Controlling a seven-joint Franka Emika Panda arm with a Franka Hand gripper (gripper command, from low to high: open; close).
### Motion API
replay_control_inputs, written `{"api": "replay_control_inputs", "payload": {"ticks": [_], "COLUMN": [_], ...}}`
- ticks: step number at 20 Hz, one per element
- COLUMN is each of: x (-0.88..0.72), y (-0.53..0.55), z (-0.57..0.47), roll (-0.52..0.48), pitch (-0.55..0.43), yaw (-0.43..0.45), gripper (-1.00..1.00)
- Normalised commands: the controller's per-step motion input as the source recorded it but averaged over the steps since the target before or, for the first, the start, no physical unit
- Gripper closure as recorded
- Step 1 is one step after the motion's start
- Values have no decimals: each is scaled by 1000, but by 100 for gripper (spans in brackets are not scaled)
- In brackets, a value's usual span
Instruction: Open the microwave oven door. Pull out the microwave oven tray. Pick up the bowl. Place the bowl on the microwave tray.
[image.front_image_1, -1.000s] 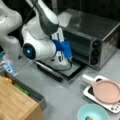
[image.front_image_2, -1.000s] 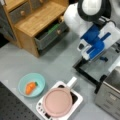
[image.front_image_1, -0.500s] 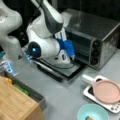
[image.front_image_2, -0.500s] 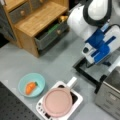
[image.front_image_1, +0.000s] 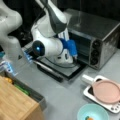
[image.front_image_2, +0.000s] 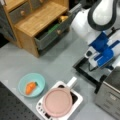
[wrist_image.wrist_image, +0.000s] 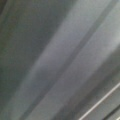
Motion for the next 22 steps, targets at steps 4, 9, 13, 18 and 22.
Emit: {"api": "replay_control_inputs", "payload": {"ticks": [4, 9, 13, 18, 22], "x": [220, 201, 119, 3, -81], "y": [-329, -213, 32, 118, 54], "z": [-319, -364, -319, -262, -220], "roll": [240, 259, 290, 281, 267], "pitch": [-150, -130, -57, 1, 16], "yaw": [105, 104, 76, 27, 14], "gripper": [-100, -100, -100, -100, -100]}}
